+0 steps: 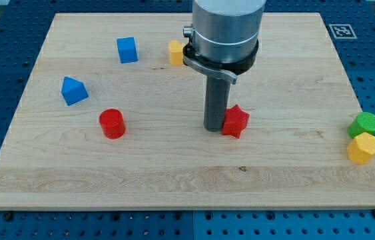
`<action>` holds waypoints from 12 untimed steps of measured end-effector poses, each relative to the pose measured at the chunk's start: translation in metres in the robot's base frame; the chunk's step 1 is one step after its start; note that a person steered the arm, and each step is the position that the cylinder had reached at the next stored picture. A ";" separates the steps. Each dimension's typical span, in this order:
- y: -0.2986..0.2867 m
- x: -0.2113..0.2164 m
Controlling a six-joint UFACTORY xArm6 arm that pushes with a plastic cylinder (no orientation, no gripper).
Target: Move red star closer to green circle
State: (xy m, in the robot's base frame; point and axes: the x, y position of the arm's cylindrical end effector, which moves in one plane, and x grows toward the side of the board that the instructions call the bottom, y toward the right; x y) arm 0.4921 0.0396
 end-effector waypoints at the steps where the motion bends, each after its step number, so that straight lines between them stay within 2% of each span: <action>1: 0.008 -0.011; 2: 0.029 -0.012; 4: 0.036 0.031; 6: 0.060 0.038; 8: 0.069 0.000; 12: 0.085 -0.031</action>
State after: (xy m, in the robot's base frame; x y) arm 0.4614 0.1251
